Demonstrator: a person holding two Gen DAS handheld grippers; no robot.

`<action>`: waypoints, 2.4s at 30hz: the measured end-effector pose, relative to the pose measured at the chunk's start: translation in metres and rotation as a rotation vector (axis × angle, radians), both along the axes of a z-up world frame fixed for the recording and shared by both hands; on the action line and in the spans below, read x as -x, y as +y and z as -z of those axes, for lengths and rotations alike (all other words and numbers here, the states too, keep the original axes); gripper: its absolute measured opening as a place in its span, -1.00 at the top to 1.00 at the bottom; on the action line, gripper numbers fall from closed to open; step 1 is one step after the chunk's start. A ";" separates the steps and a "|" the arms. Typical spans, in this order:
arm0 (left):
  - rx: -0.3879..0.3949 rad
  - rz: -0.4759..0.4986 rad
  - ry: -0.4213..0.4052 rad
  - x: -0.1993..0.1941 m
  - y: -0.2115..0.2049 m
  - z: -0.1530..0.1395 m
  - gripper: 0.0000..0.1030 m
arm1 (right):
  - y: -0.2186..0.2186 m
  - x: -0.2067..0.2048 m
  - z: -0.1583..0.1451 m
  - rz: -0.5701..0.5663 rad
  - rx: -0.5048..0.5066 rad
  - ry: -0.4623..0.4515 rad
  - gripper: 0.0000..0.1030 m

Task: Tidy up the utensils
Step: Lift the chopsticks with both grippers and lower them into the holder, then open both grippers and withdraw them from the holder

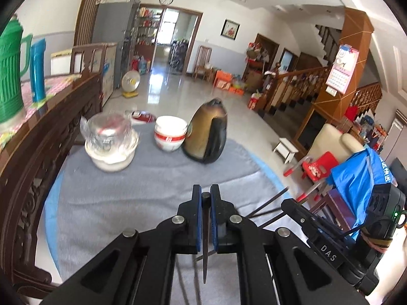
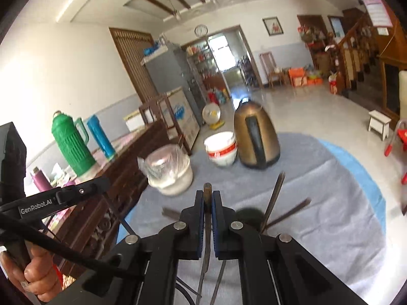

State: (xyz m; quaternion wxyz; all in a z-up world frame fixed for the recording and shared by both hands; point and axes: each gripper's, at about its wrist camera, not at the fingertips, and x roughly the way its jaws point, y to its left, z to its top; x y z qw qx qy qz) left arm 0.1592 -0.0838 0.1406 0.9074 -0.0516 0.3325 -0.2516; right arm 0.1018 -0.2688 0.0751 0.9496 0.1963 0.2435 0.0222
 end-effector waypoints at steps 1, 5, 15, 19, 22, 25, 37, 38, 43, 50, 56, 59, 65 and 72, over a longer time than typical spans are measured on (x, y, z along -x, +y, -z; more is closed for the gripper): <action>0.006 -0.002 -0.016 0.001 -0.002 -0.006 0.87 | -0.001 0.001 -0.005 0.011 0.009 -0.010 0.89; 0.051 -0.015 -0.076 -0.001 -0.009 -0.028 0.87 | -0.004 0.002 -0.022 0.067 0.046 -0.049 0.89; 0.105 -0.111 -0.215 -0.028 -0.035 -0.044 0.87 | -0.015 -0.006 -0.037 0.208 0.096 -0.137 0.89; 0.119 -0.152 -0.262 -0.040 -0.048 -0.032 0.87 | -0.016 -0.014 -0.031 0.237 0.130 -0.134 0.89; 0.118 -0.167 -0.271 -0.050 -0.058 -0.015 0.87 | -0.016 -0.021 -0.020 0.241 0.154 -0.112 0.89; 0.090 -0.167 -0.222 -0.065 -0.068 0.011 0.87 | -0.018 -0.026 -0.009 0.235 0.152 -0.076 0.89; -0.082 -0.088 -0.130 -0.067 -0.088 0.044 0.84 | -0.038 -0.030 0.027 0.208 0.011 0.047 0.81; -0.094 -0.084 -0.134 -0.063 -0.087 0.043 0.80 | -0.040 -0.030 0.029 0.204 -0.005 0.053 0.81; -0.118 -0.083 -0.170 -0.041 -0.071 0.033 0.03 | -0.052 -0.016 0.033 0.191 -0.103 0.047 0.79; -0.208 -0.070 -0.205 -0.002 -0.051 0.032 -0.50 | -0.072 0.014 0.028 0.233 -0.198 -0.041 -0.09; -0.303 -0.033 -0.180 0.027 -0.047 0.057 -0.58 | -0.071 0.041 0.025 0.254 -0.152 -0.098 -0.25; -0.352 -0.029 -0.179 0.039 -0.047 0.070 -0.59 | -0.068 0.052 0.030 0.236 -0.141 -0.098 -0.25; -0.413 -0.046 -0.183 0.054 -0.045 0.086 -0.60 | -0.055 0.063 0.046 0.195 -0.104 -0.040 -0.25; -0.440 -0.051 -0.170 0.058 -0.040 0.098 -0.61 | -0.043 0.064 0.064 0.175 -0.087 0.019 -0.25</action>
